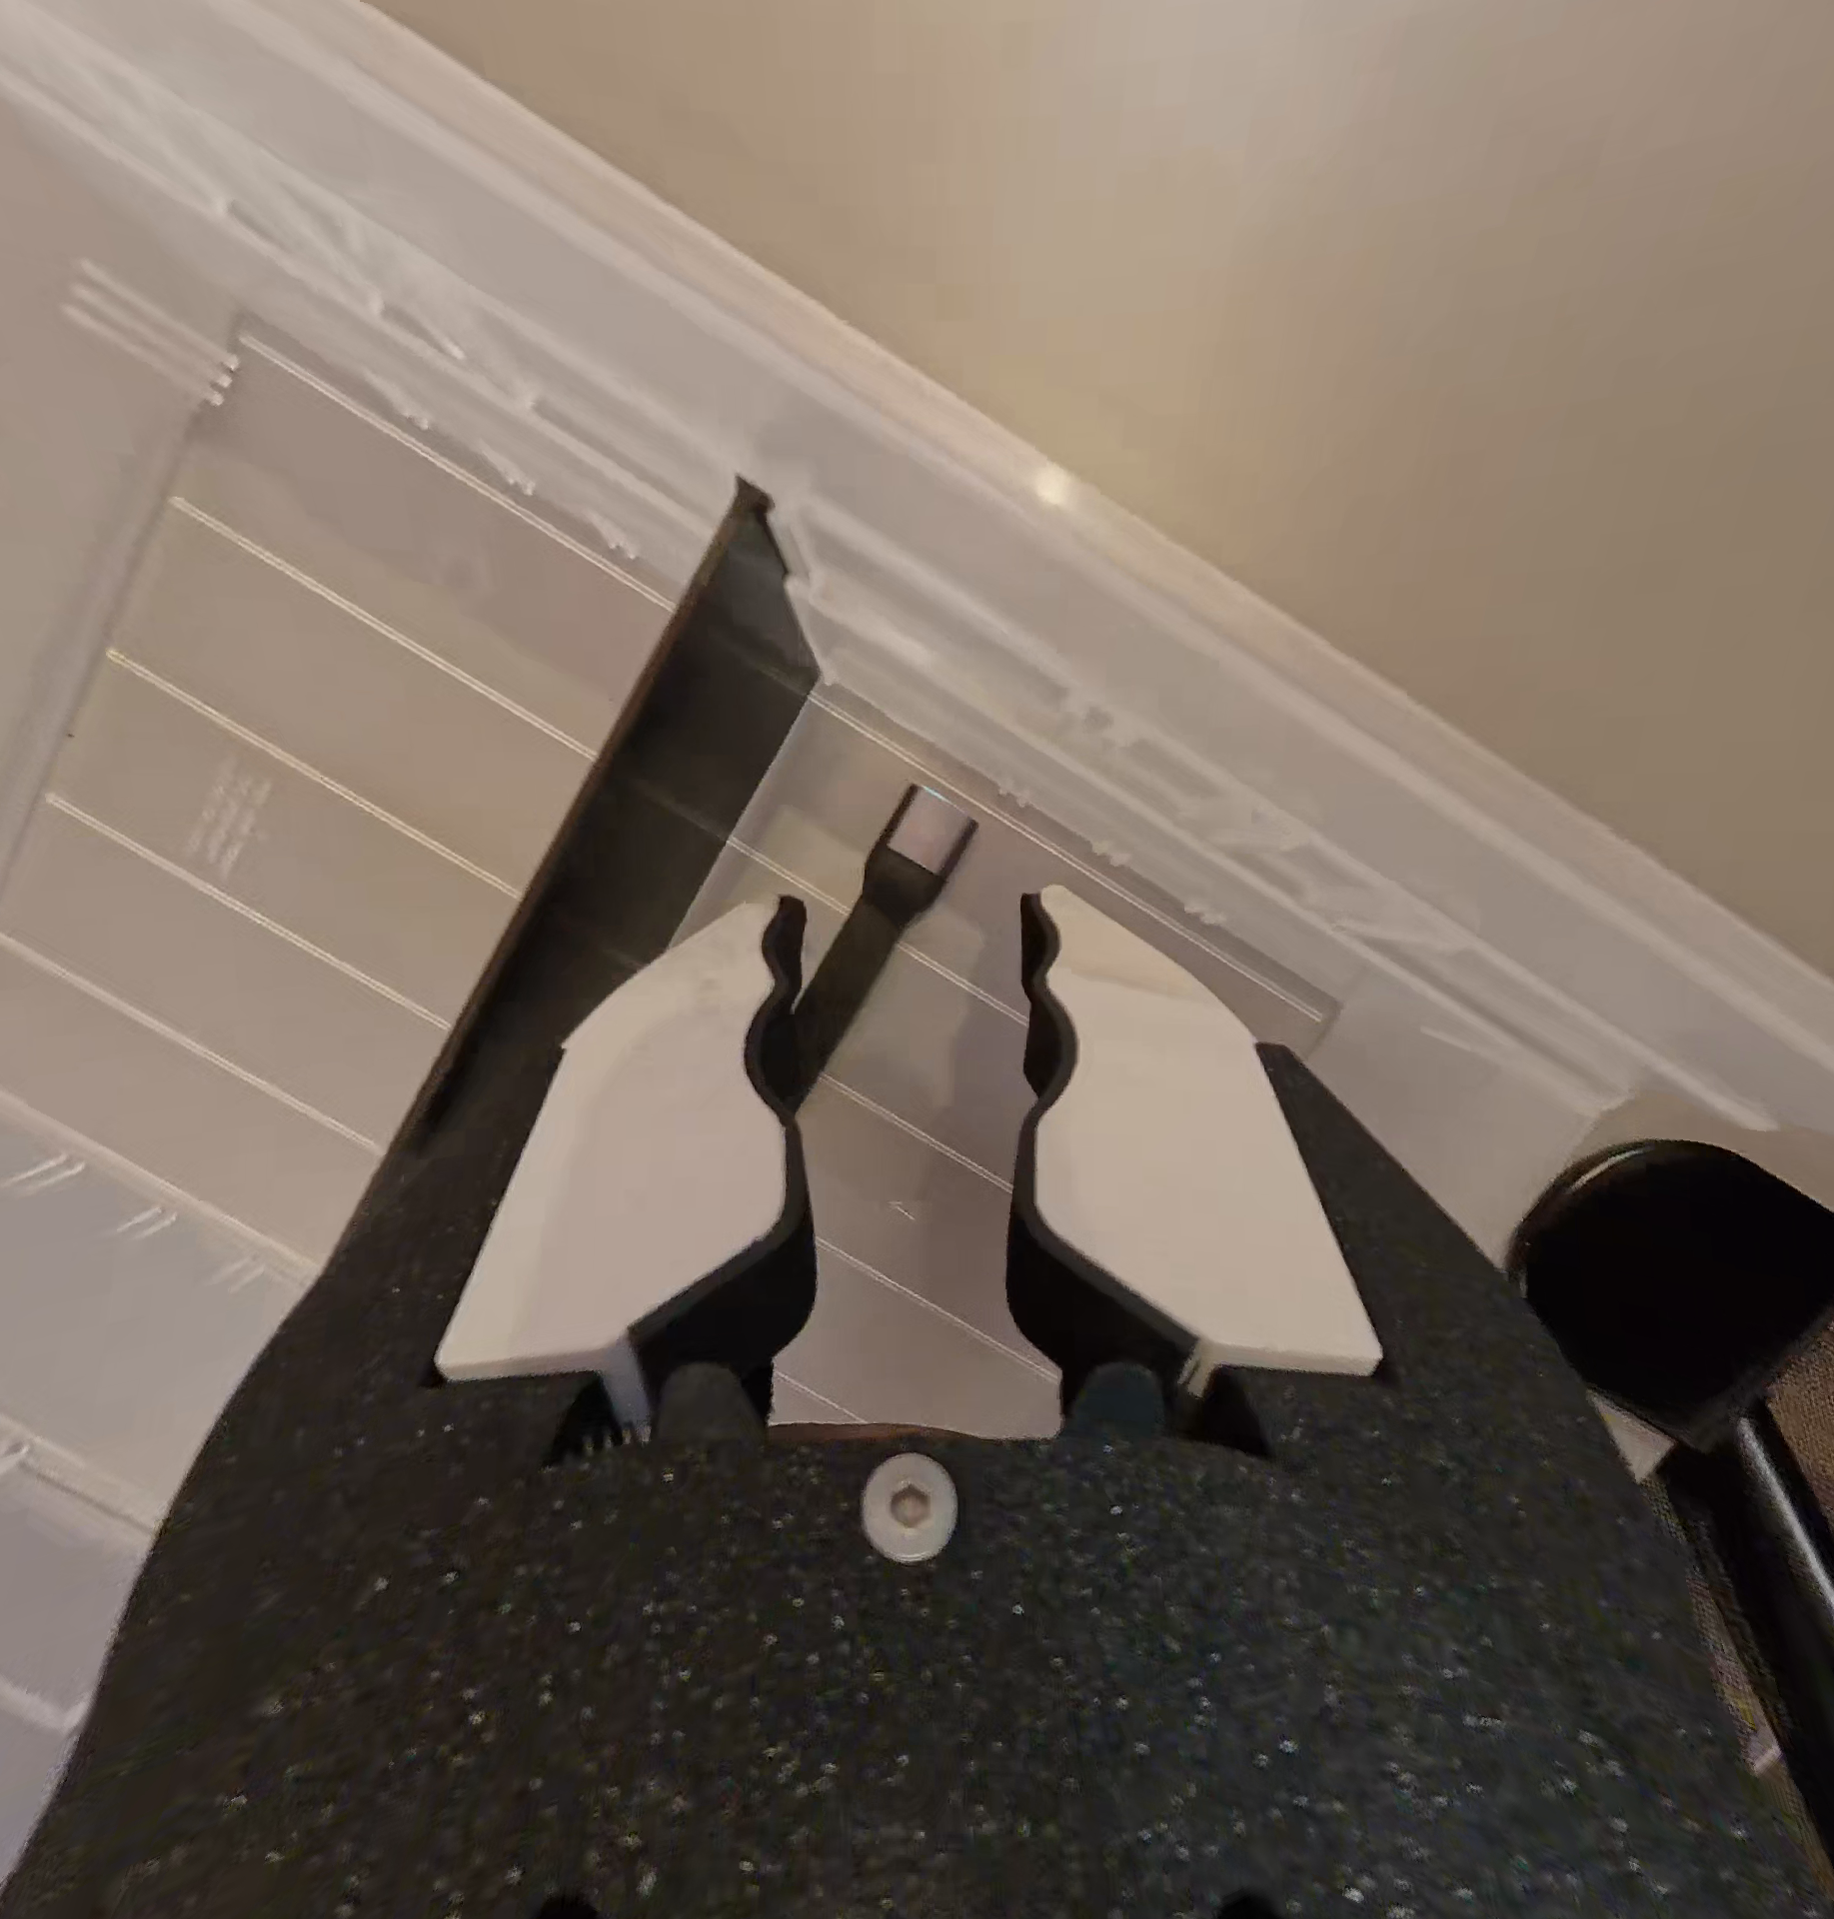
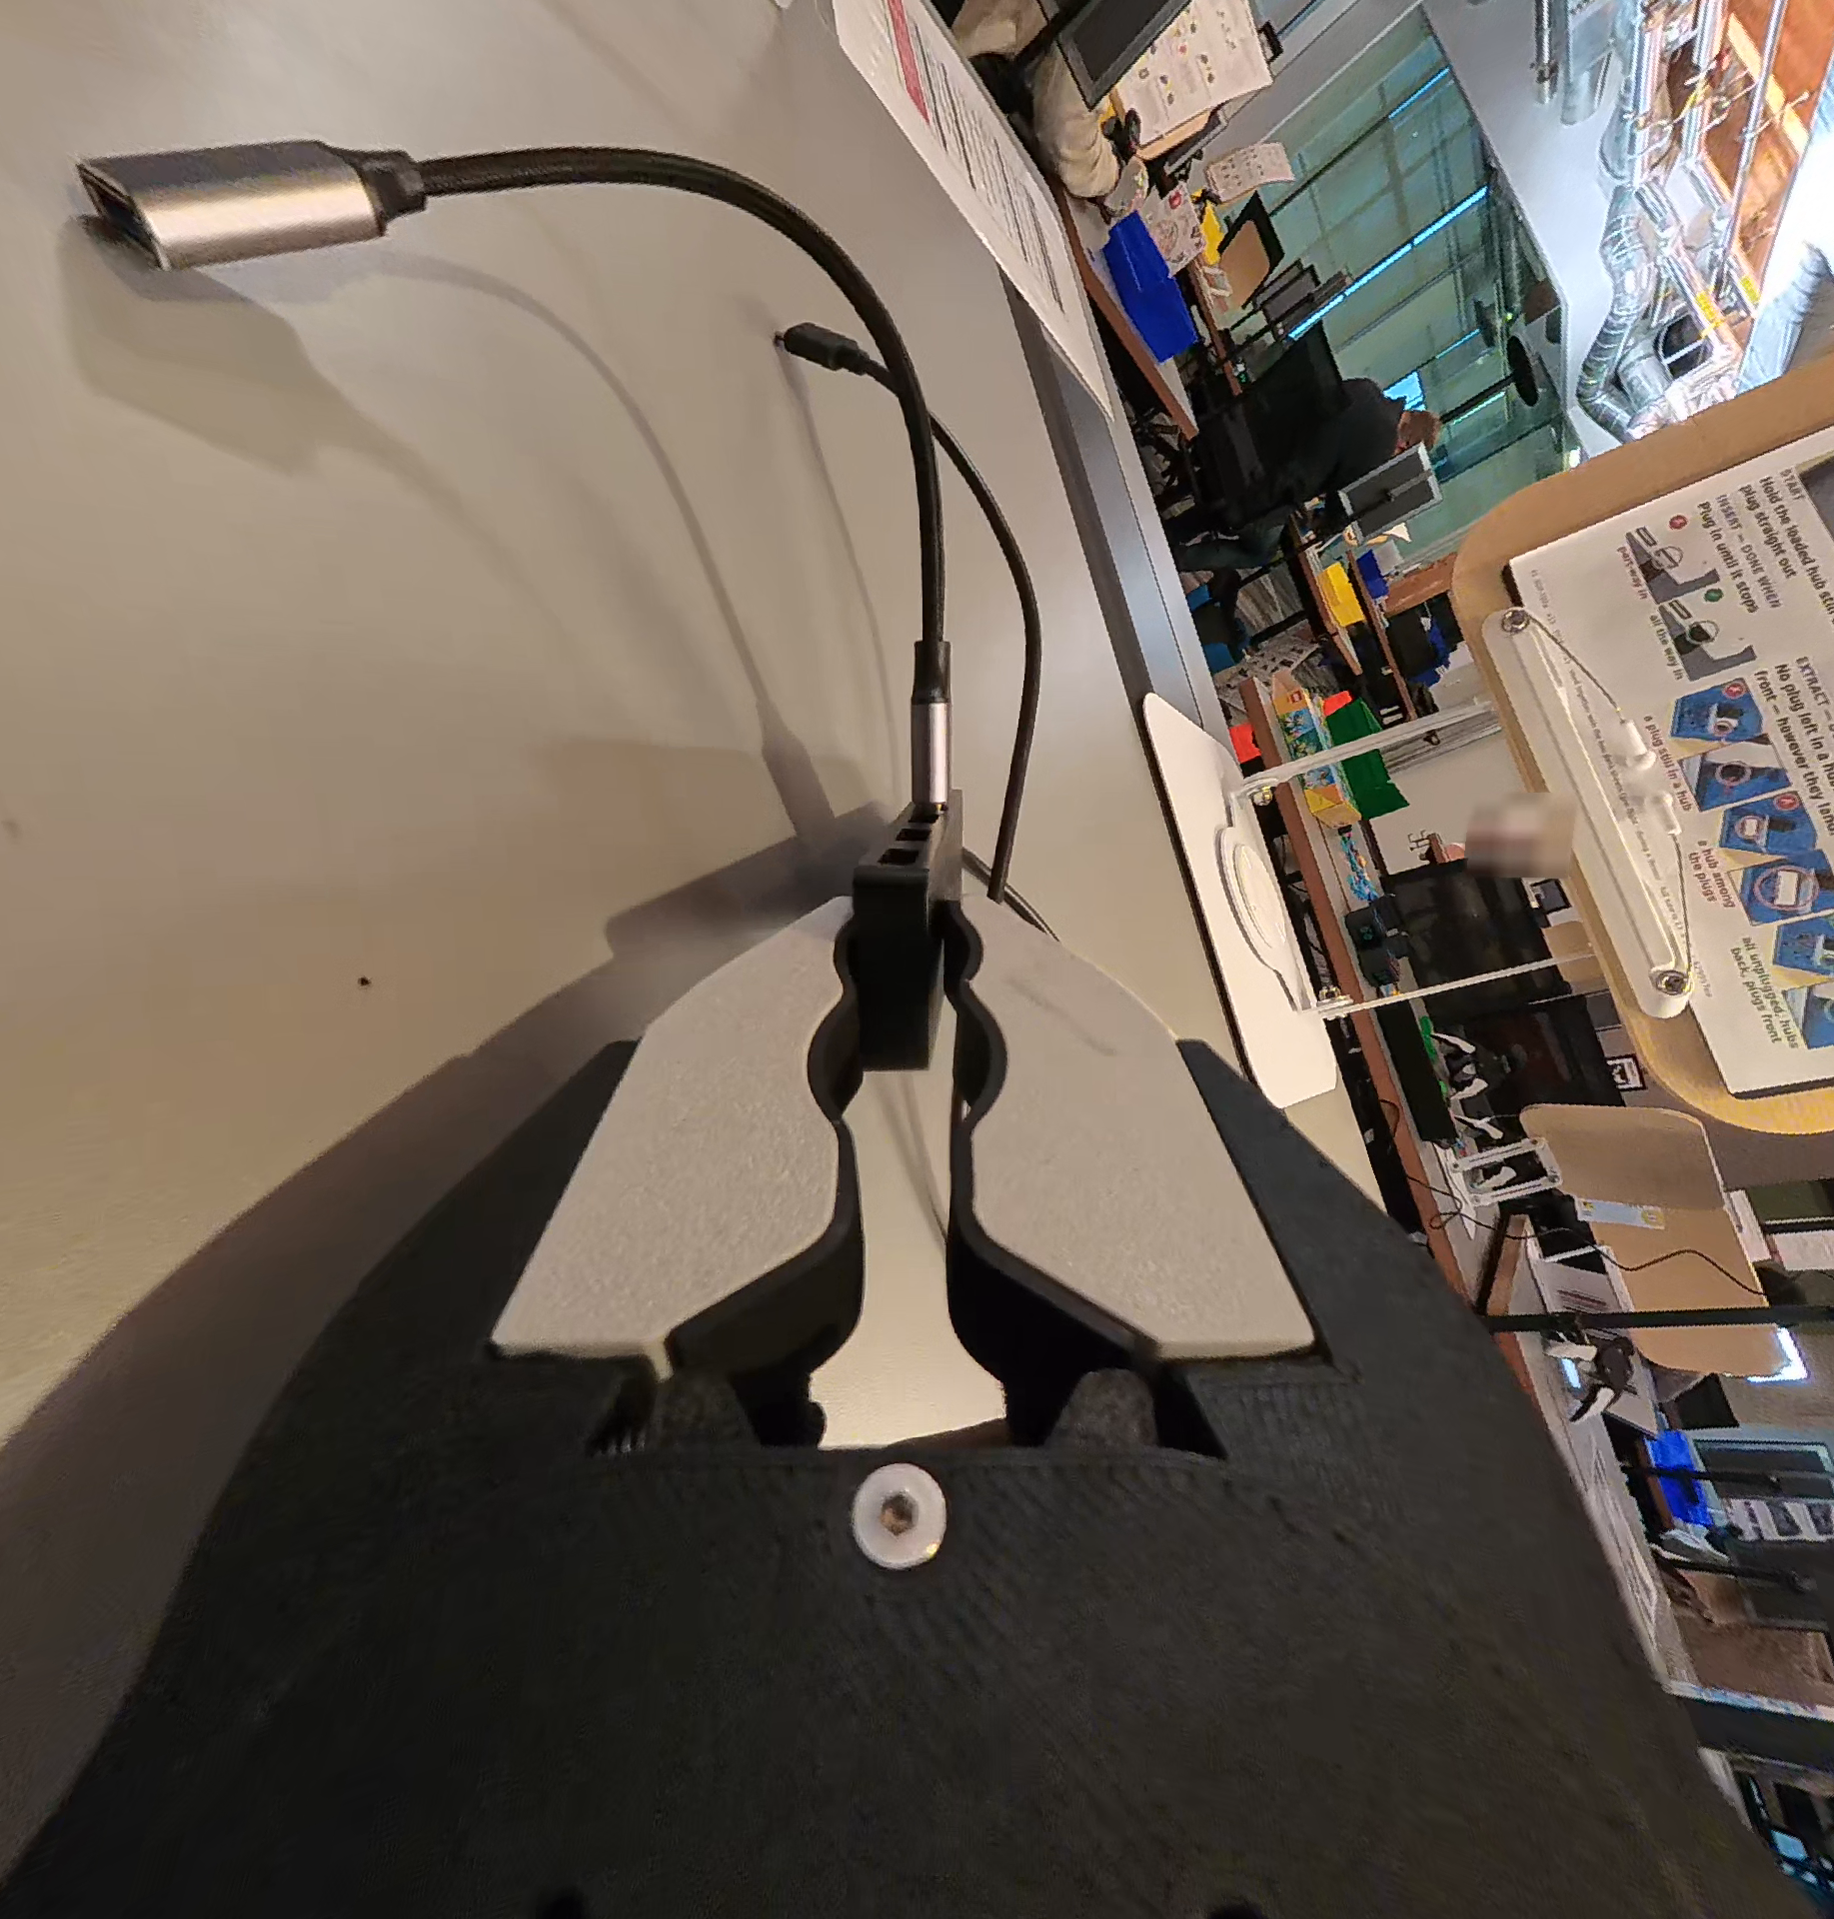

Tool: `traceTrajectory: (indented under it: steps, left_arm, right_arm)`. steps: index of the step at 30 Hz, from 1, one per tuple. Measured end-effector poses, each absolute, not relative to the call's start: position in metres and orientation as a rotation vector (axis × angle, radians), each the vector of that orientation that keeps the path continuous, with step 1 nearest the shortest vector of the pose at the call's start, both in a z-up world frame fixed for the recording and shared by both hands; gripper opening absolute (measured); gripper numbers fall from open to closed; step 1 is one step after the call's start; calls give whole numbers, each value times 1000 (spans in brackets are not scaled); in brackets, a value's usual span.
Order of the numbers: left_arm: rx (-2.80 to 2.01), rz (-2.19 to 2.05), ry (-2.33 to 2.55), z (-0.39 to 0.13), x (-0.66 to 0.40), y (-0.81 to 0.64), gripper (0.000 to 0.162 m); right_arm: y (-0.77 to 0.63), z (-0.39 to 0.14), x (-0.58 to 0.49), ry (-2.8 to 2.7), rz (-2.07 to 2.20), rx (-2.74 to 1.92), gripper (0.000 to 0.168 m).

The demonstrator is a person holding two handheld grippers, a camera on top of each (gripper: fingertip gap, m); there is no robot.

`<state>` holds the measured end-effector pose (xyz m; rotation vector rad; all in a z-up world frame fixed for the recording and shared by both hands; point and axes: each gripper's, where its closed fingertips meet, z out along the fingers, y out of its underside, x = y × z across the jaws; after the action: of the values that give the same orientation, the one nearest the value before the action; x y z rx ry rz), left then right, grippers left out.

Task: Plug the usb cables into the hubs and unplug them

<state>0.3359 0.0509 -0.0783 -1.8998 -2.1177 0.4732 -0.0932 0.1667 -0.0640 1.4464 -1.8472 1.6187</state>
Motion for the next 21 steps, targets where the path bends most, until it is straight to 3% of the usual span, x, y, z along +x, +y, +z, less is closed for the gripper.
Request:
traceTrajectory:
  steps: [6,8,9,10,15,21]
  left_arm:
    - [-1923,335,-2127,-104,349,51,53]
    - [-1932,406,-2100,-103,347,48,34]
    - [-1934,415,-2101,-103,347,48,17]
    - [-1939,411,-2112,-103,349,47,13]
    - [-1935,414,-2233,-98,368,47,5]
    - [-1826,723,-2260,-42,373,48,2]
  right_arm:
    - [166,-66,-92,-1861,1617,1457,12]
    - [166,-66,-93,-1866,1619,1457,12]
    - [166,-66,-93,-1868,1620,1457,12]
    - [166,-66,-93,-1868,1621,1456,12]
    - [166,-67,-93,-1866,1619,1456,12]
    - [167,-66,-93,-1859,1612,1456,13]
